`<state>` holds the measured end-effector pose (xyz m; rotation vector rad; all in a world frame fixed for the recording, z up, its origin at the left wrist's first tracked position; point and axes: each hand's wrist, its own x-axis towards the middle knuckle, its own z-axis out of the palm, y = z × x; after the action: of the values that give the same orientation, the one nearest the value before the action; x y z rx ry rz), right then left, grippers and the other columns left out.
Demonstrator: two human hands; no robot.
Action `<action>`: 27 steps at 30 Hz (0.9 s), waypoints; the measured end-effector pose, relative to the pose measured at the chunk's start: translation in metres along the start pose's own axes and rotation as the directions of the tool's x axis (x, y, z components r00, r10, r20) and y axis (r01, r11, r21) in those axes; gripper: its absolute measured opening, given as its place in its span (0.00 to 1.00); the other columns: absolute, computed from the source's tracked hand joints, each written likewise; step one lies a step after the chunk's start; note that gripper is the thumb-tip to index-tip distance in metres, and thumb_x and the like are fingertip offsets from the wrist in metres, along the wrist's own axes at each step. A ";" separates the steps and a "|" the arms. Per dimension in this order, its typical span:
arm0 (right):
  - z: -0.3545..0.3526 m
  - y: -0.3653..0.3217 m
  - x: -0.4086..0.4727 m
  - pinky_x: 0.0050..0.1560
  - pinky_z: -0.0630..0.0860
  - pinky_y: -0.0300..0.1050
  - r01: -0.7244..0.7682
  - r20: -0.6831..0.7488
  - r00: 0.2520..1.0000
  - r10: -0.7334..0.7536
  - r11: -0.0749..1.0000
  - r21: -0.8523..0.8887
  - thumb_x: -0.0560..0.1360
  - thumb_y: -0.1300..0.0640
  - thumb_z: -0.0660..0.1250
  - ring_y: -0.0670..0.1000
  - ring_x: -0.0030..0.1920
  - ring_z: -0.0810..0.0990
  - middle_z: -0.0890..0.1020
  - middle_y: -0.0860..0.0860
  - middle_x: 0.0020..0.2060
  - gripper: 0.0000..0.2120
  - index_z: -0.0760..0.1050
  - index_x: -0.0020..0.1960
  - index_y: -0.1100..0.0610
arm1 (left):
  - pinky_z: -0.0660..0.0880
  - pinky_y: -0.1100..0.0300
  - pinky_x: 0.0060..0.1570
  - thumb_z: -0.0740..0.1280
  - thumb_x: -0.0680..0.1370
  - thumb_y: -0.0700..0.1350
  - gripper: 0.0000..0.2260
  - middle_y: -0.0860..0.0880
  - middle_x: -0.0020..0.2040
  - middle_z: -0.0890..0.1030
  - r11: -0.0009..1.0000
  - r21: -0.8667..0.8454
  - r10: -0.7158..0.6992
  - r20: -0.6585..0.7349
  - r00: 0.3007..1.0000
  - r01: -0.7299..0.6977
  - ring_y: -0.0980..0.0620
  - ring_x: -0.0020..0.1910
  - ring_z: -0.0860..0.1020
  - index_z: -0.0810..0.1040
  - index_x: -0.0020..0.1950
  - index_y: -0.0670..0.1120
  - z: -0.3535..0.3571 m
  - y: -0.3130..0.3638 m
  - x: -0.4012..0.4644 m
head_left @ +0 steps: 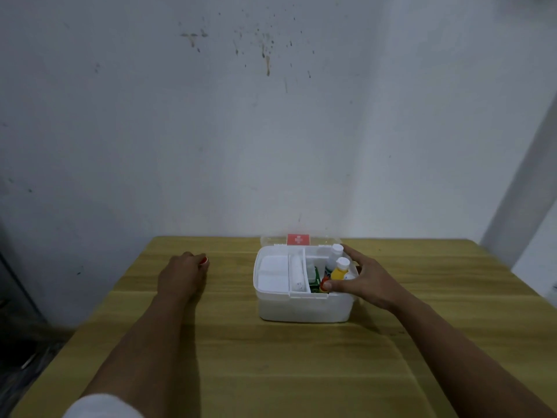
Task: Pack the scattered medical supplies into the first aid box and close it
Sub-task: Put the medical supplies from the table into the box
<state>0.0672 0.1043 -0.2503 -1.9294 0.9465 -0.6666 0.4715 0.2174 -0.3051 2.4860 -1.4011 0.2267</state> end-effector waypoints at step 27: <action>-0.004 0.003 0.003 0.69 0.76 0.54 -0.073 0.004 0.997 0.073 0.996 -0.057 0.49 0.31 0.85 0.48 0.67 0.79 0.79 0.44 0.69 0.61 0.68 0.78 0.45 | 0.72 0.55 0.35 0.63 0.84 0.57 0.16 0.50 0.42 0.85 0.835 -0.132 0.512 -0.168 0.843 -0.533 0.48 0.41 0.78 0.88 0.55 0.50 -0.068 0.141 -0.084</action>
<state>0.0644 0.0992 -0.2508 -1.9359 1.0373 -0.5965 0.3073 0.2383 -0.2401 1.8633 -1.9294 0.3456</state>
